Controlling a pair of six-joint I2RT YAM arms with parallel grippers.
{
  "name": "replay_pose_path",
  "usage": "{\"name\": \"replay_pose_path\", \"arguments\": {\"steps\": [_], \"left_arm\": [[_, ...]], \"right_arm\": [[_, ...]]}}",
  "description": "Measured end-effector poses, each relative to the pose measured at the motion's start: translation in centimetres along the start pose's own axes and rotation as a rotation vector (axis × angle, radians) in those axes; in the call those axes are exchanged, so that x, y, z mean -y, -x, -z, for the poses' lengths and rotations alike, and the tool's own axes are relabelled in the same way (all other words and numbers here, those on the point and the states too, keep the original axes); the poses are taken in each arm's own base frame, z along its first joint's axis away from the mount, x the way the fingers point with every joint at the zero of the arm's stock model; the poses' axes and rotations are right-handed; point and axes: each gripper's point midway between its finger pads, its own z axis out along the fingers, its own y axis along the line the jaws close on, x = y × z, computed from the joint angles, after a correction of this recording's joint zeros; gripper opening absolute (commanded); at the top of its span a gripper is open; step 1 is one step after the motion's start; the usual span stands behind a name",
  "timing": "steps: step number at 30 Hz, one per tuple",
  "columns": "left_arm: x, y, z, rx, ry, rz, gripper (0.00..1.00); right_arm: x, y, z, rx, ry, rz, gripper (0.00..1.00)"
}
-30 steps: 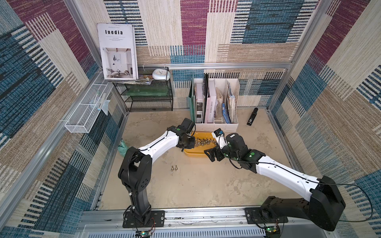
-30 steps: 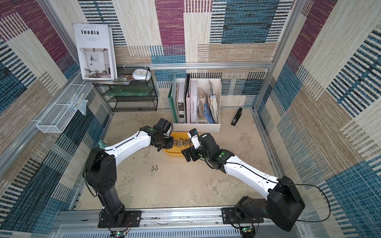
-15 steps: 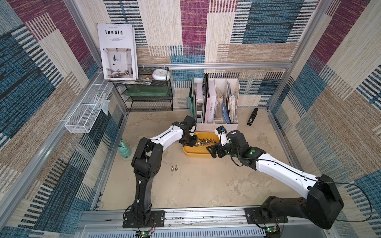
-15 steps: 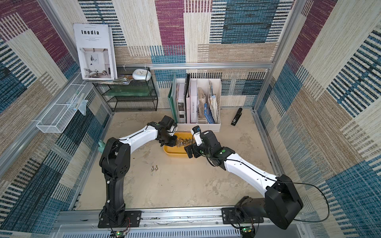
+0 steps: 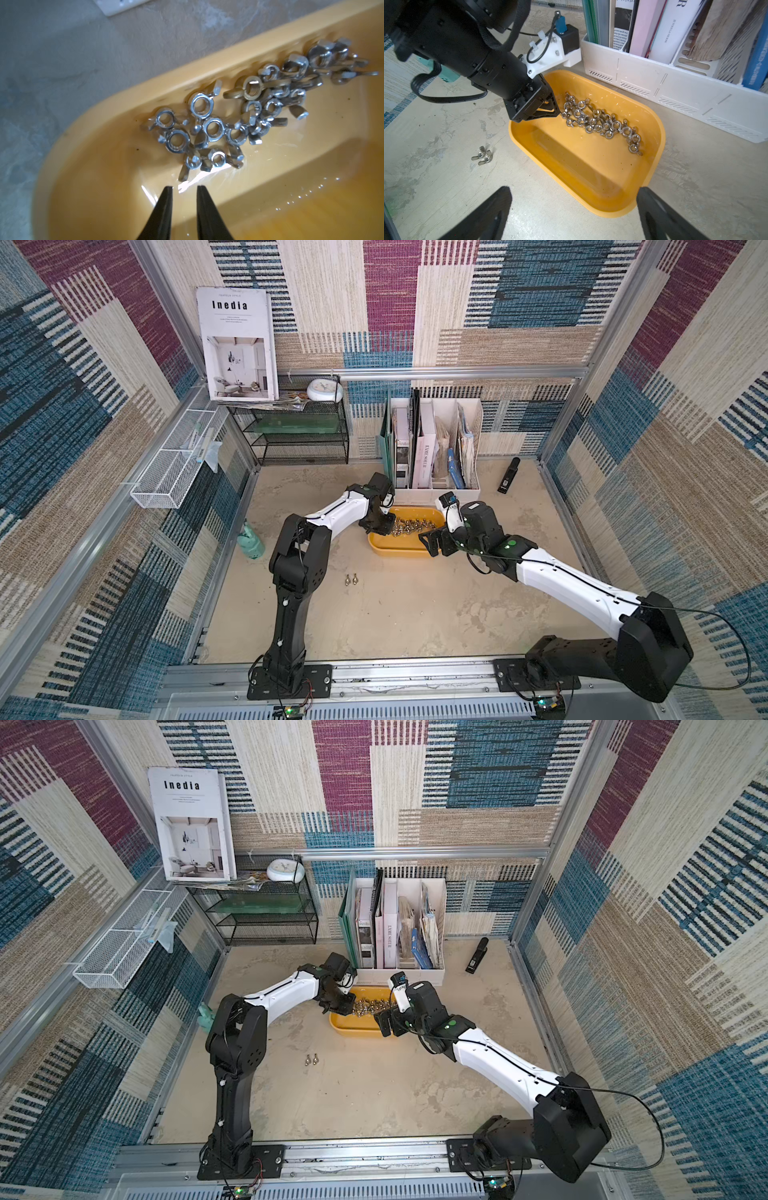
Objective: Take out the wing nut from the storage box
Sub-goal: Pick up the wing nut from the storage box.
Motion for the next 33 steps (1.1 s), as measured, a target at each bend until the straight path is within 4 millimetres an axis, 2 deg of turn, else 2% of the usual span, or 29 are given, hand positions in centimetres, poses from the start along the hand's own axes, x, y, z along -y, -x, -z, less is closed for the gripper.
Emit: {"name": "replay_pose_path", "arguments": {"steps": [14, 17, 20, 28, 33], "left_arm": [[0.27, 0.25, -0.93, -0.013, -0.021, -0.027, 0.25], [0.29, 0.21, -1.05, -0.015, -0.022, -0.029, 0.20], [0.36, 0.17, -1.05, -0.017, -0.027, -0.030, 0.28], [0.52, 0.07, -1.02, -0.022, -0.036, -0.029, 0.26], [0.67, 0.24, -0.14, -0.013, -0.037, -0.026, 0.26]], "right_arm": [[0.15, -0.11, -0.11, -0.013, -0.002, -0.001, 0.99], [0.16, -0.11, -0.11, -0.013, -0.002, -0.002, 0.99], [0.17, -0.11, -0.11, -0.013, -0.002, -0.002, 0.99], [0.18, -0.16, -0.17, -0.015, 0.000, -0.003, 0.99], [0.17, -0.19, -0.20, -0.016, 0.000, -0.003, 0.99]]}}
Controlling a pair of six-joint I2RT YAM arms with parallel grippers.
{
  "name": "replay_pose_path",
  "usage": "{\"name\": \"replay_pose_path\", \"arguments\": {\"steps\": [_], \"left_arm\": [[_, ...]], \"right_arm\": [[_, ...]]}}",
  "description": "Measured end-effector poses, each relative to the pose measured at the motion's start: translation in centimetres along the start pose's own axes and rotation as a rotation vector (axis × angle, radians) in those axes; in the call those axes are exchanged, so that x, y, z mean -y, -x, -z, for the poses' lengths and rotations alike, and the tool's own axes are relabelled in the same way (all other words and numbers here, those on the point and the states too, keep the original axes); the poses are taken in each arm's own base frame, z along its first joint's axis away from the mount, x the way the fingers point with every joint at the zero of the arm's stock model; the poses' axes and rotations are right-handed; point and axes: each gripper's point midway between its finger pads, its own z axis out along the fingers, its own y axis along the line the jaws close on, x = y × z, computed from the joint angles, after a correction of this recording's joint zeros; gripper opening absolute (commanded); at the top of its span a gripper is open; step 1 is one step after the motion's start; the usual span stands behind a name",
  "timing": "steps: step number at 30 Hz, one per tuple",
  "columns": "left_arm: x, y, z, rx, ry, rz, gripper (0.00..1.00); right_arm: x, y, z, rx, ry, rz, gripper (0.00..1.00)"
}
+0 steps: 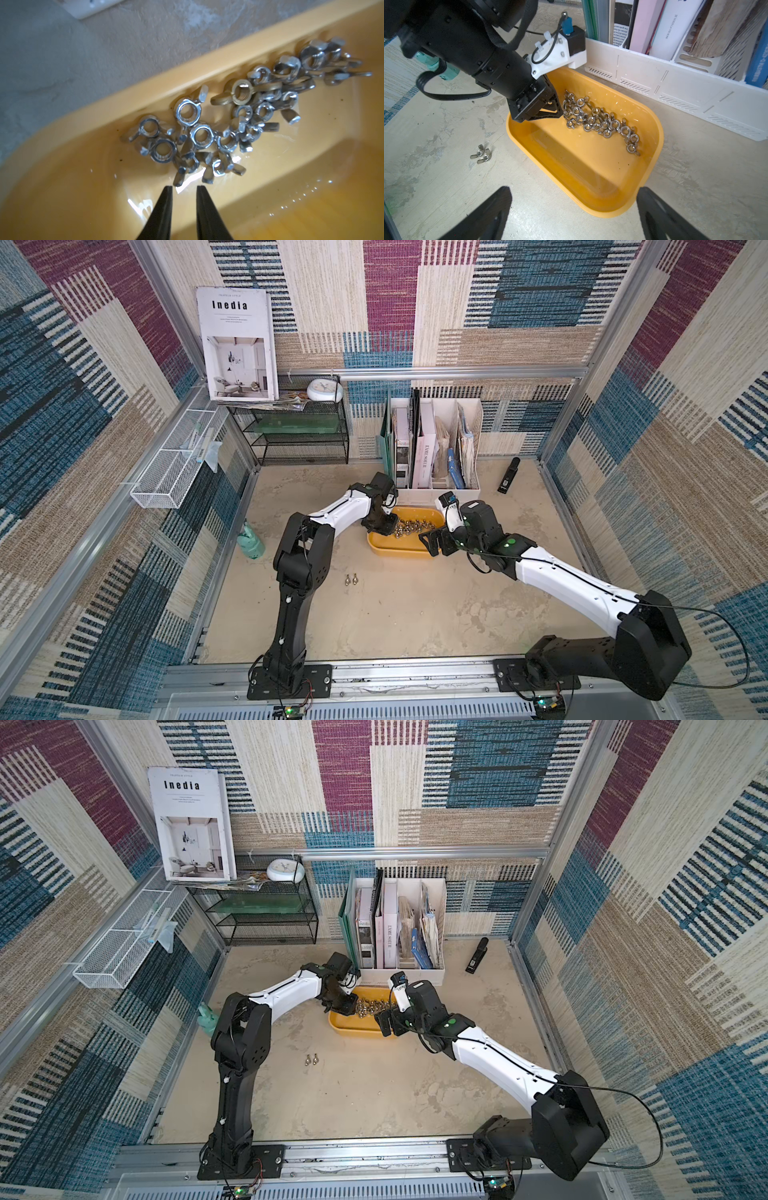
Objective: Take out the wing nut from the storage box
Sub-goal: Pick up the wing nut from the storage box.
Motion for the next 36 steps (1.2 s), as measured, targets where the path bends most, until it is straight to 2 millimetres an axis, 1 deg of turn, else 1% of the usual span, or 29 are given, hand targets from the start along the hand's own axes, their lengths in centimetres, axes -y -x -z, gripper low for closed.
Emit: {"name": "replay_pose_path", "arguments": {"steps": [3, 8, 14, 19, 24, 29, 31, 36], "left_arm": [[0.2, 0.1, 0.6, 0.012, -0.003, 0.001, 0.26], [0.0, 0.1, 0.5, 0.010, -0.001, -0.030, 0.28], [-0.1, 0.0, 0.1, 0.001, 0.000, -0.087, 0.28], [-0.7, 0.3, -0.2, 0.002, 0.025, -0.115, 0.28], [-0.8, 0.7, -0.6, 0.002, 0.026, -0.130, 0.28], [-0.6, 0.8, -0.9, 0.002, 0.013, -0.141, 0.27], [-0.4, 0.8, -0.9, 0.002, 0.000, -0.140, 0.22], [-0.2, 0.4, -1.1, -0.007, -0.013, -0.138, 0.21]], "right_arm": [[0.0, 0.0, 0.0, -0.001, 0.003, 0.000, 0.99], [0.0, -0.2, -0.2, -0.006, 0.001, 0.000, 0.99], [0.0, -0.1, -0.1, -0.007, 0.001, 0.003, 0.99], [0.0, -0.1, -0.1, -0.007, 0.000, 0.002, 0.99], [0.1, -0.1, -0.1, -0.008, 0.000, 0.002, 0.99], [0.0, 0.0, -0.1, -0.007, 0.000, 0.002, 0.99], [0.0, 0.0, -0.1, -0.007, 0.000, 0.002, 0.99], [0.1, -0.1, -0.3, -0.013, -0.002, 0.001, 0.99]]}}
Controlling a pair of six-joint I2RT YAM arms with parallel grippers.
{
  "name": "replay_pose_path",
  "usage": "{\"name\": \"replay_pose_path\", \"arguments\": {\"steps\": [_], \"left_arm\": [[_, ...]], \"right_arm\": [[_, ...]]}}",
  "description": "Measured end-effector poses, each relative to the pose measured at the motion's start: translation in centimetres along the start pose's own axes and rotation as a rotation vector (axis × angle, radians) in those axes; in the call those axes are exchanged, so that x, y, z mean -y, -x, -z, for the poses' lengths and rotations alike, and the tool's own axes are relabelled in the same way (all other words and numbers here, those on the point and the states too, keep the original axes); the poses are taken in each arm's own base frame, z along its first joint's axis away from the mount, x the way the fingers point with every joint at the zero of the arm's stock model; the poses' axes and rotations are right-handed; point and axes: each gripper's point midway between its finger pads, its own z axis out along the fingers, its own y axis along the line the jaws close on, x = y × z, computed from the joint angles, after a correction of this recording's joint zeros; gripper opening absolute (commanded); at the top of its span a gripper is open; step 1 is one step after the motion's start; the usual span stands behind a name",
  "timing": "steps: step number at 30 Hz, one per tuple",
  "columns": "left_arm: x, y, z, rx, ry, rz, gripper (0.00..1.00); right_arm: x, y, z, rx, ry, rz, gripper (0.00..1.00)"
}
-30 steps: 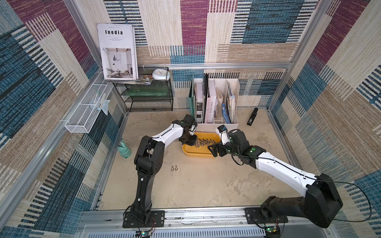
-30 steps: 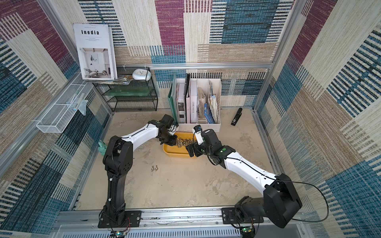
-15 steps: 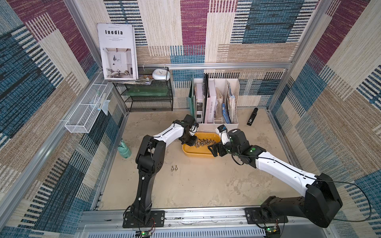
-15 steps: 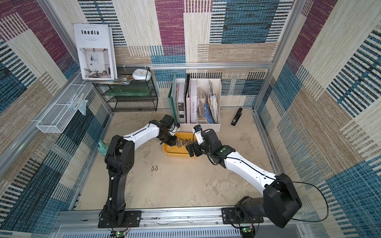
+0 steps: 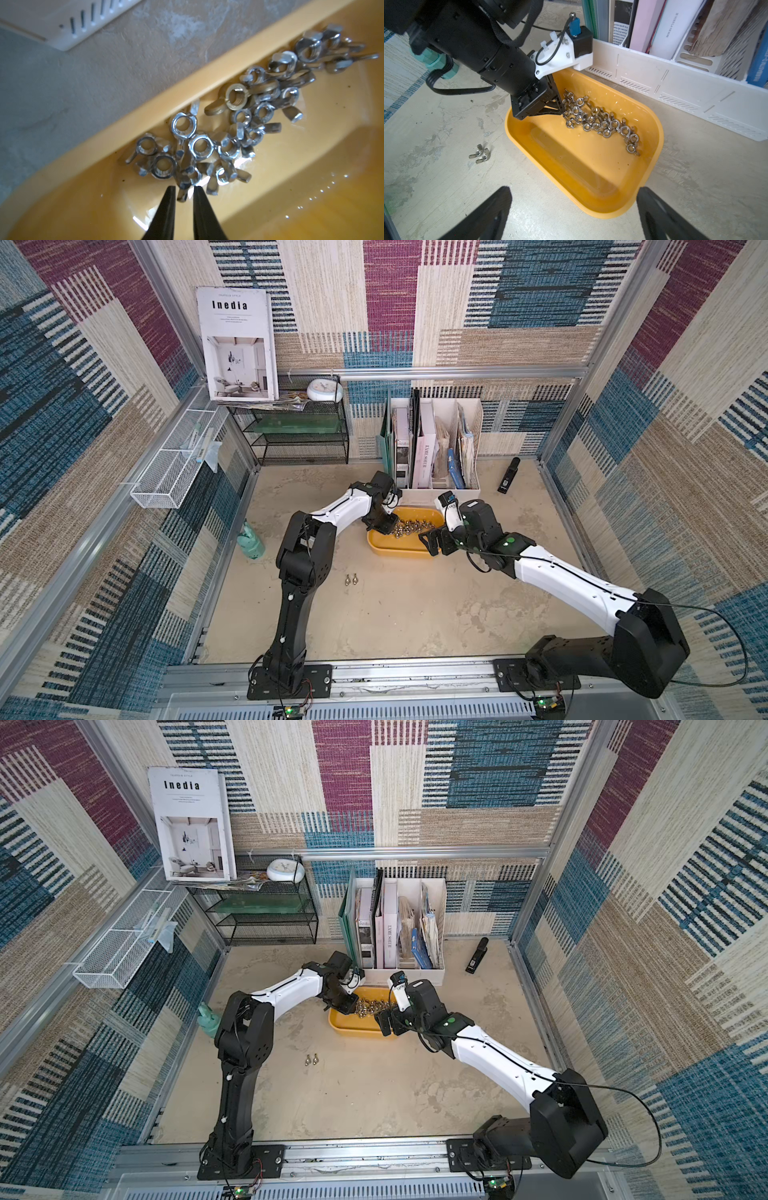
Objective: Take out the wing nut from the storage box
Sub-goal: Pick up the wing nut from the storage box.
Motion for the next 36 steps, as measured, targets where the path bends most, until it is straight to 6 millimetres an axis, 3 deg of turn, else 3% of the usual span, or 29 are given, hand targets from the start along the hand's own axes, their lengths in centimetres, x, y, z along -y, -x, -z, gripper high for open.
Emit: {"name": "replay_pose_path", "arguments": {"steps": [11, 22, 30, 36], "left_arm": [[0.4, -0.8, -0.2, -0.019, -0.016, 0.002, 0.16], [0.3, -0.6, 0.1, -0.012, 0.001, 0.006, 0.01], [1.0, -0.6, 2.9, 0.027, 0.013, 0.005, 0.00], [1.6, -1.9, 4.8, 0.034, 0.034, 0.021, 0.00]], "right_arm": [[0.0, 0.0, -0.2, -0.004, 0.002, -0.001, 0.99], [0.0, -0.1, -0.2, -0.005, 0.005, -0.001, 0.99], [-0.2, -0.1, -0.2, -0.006, 0.016, -0.001, 0.99], [-0.6, 0.2, -0.4, 0.007, 0.040, 0.004, 0.99]]}}
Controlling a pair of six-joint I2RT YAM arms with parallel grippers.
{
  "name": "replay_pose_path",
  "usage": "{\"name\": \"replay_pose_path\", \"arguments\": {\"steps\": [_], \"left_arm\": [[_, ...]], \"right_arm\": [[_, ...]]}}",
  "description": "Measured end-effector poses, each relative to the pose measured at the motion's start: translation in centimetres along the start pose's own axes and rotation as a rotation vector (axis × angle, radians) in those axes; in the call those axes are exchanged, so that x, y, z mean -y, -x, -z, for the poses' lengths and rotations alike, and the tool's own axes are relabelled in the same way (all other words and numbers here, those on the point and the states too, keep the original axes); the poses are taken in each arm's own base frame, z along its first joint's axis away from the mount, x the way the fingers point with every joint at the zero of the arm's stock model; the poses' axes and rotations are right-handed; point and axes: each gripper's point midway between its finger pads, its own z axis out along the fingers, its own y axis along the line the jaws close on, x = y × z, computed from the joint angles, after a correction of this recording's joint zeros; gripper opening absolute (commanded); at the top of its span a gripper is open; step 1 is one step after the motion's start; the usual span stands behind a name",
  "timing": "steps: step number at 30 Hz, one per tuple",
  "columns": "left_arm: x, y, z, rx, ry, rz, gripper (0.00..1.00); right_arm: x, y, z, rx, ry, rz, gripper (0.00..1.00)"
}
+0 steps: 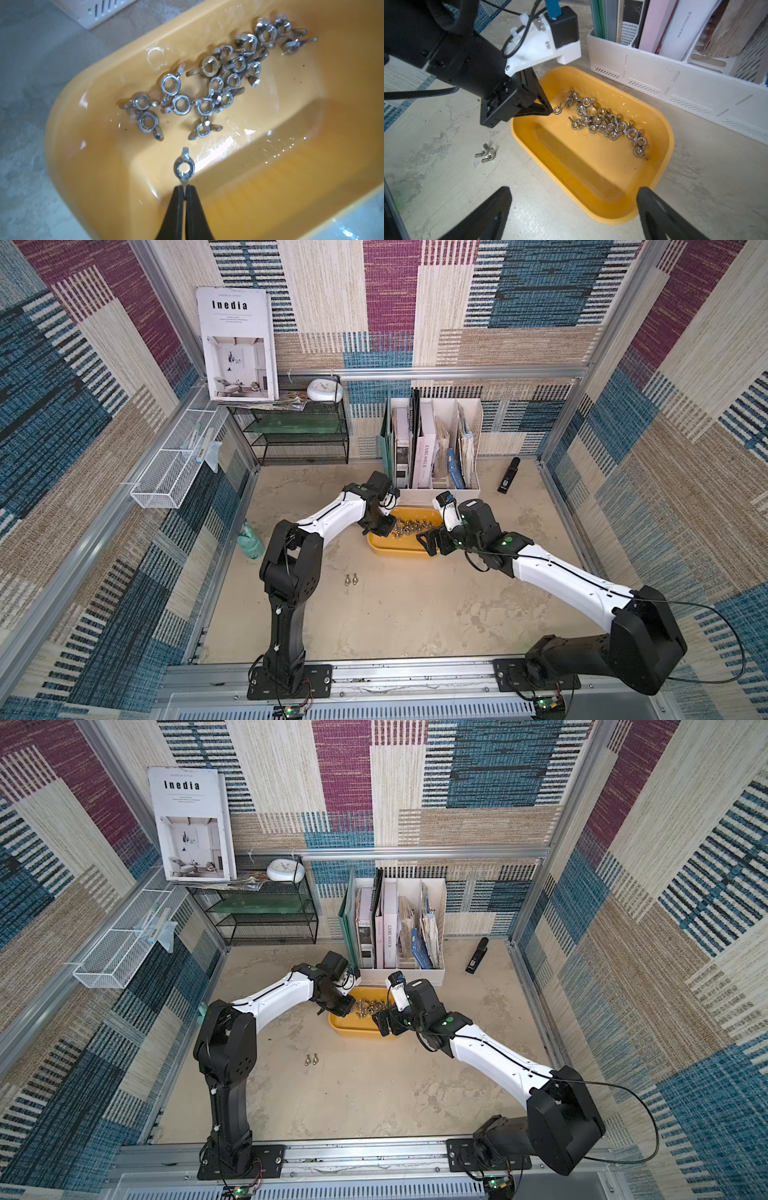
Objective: Take out the wing nut from the storage box
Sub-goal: Pick up the wing nut from the storage box, then place the wing nut at the center of the board.
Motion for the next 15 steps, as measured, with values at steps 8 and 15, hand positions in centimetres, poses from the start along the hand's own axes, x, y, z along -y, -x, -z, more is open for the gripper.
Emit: {"name": "replay_pose_path", "arguments": {"steps": [8, 15], "left_arm": [[1.3, -2.4, 3.8, 0.037, 0.023, 0.060, 0.00], [2.2, -6.5, 5.8, 0.057, 0.052, 0.169, 0.00]], "right_arm": [[-0.8, 0.0, -0.5, 0.000, 0.049, 0.019, 0.99], [-2.3, -0.2, -0.6, -0.010, 0.139, 0.031, 0.99]]}}
